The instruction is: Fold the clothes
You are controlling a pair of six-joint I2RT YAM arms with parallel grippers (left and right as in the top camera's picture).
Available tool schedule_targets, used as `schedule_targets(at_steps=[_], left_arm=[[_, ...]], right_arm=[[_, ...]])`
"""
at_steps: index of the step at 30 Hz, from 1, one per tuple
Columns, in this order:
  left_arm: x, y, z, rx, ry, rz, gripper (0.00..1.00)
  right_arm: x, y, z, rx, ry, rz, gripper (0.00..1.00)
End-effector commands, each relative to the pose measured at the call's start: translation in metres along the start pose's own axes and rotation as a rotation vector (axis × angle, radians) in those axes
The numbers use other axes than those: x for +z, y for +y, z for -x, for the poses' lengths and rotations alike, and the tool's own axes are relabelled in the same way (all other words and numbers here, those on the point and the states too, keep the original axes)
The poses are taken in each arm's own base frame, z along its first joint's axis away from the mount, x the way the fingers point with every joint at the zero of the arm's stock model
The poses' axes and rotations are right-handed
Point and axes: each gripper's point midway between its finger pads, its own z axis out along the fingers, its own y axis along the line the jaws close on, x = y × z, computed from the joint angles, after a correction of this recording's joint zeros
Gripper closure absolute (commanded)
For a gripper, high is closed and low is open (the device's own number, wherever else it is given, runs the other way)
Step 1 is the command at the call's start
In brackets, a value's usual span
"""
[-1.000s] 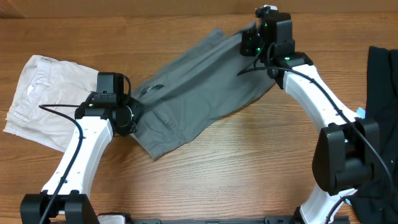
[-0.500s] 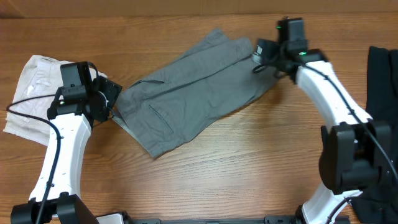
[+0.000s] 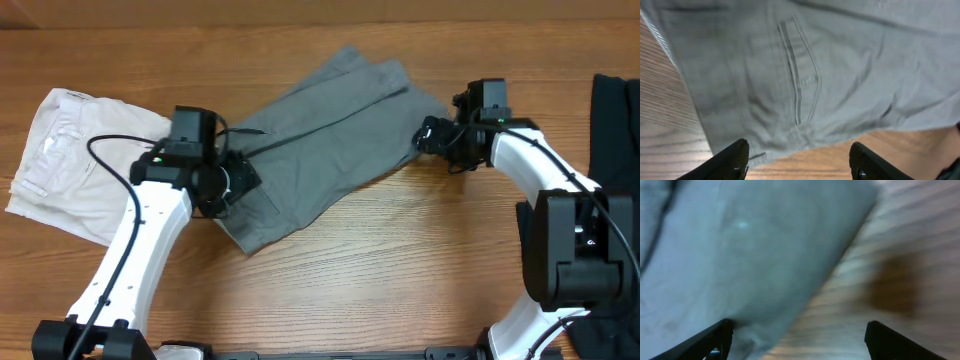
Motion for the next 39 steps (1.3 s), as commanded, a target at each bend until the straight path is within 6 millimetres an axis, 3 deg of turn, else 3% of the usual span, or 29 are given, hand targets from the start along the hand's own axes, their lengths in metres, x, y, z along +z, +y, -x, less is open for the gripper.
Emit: schedule_targets(at_steps=[1,10,12,14,16,18,21,25,29,32,36,37,38,39], left_arm=[[-0.003,-0.005,-0.006,0.074,-0.015,0.016,0.32],[-0.002,0.000,-0.024,0.090,0.043,0.056,0.32],[-0.002,0.001,-0.025,0.090,0.045,0.059,0.32],[-0.002,0.001,-0.025,0.090,0.047,0.060,0.32],[-0.002,0.001,-0.025,0.089,0.047,0.061,0.32],[-0.002,0.003,-0.022,0.091,0.033,0.071,0.32],[-0.003,0.006,-0.019,0.092,0.014,0.092,0.32],[-0.003,0.011,-0.013,0.090,-0.013,0.121,0.32],[-0.004,0.013,-0.011,0.091,-0.028,0.131,0.31],[-0.003,0.011,-0.008,0.092,-0.037,0.123,0.31],[-0.003,0.004,-0.001,0.098,-0.068,0.096,0.24],[-0.003,0.001,0.003,0.099,-0.087,0.090,0.23],[-0.004,0.001,0.007,0.100,-0.104,0.091,0.22],[-0.004,0.000,0.011,0.102,-0.127,0.091,0.21]], right_arm=[[-0.001,0.028,-0.007,-0.047,-0.014,0.113,0.11],[0.030,0.069,-0.011,-0.164,-0.065,0.206,0.14],[0.040,0.065,-0.012,-0.166,-0.068,0.178,0.31],[0.044,0.055,-0.011,-0.145,-0.074,0.127,0.61],[0.041,0.039,-0.010,-0.108,-0.077,0.049,0.83],[0.030,0.011,-0.014,-0.036,-0.055,-0.075,0.96],[0.013,-0.012,-0.028,0.038,-0.001,-0.182,0.96],[-0.018,-0.032,-0.067,0.170,0.127,-0.309,0.96],[-0.048,-0.038,-0.108,0.305,0.241,-0.416,0.96],[-0.062,-0.036,-0.119,0.325,0.270,-0.441,0.94],[-0.074,-0.034,-0.124,0.320,0.276,-0.444,0.74],[-0.076,-0.034,-0.123,0.322,0.271,-0.442,0.55],[-0.079,-0.034,-0.121,0.326,0.264,-0.439,0.43],[-0.082,-0.035,-0.119,0.332,0.254,-0.438,0.41]])
